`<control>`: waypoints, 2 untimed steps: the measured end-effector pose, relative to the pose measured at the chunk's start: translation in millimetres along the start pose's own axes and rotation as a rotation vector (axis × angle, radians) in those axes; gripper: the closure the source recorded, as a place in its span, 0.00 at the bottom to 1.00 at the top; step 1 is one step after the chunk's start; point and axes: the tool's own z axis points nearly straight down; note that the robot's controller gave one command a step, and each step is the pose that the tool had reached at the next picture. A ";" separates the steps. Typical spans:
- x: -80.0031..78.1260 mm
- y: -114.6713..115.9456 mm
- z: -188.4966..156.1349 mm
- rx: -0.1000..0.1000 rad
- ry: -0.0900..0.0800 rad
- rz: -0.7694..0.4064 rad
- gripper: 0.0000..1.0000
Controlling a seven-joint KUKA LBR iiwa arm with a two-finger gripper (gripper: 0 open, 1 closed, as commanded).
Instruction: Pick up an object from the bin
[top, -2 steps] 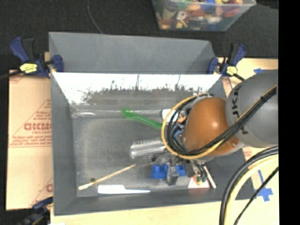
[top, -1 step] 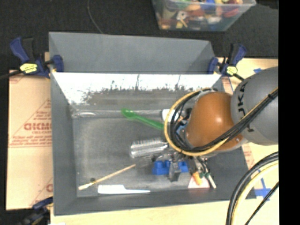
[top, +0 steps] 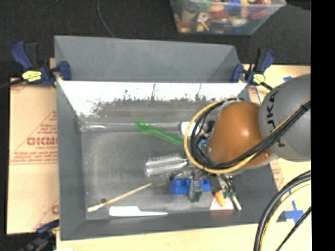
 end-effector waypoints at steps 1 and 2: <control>-0.6 -0.3 -4.1 0.001 -0.002 0.000 1.00; -0.9 -0.6 -10.2 0.001 -0.003 0.000 1.00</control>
Offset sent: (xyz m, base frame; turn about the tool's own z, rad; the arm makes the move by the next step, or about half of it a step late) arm 0.0004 -0.0001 0.0168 0.0001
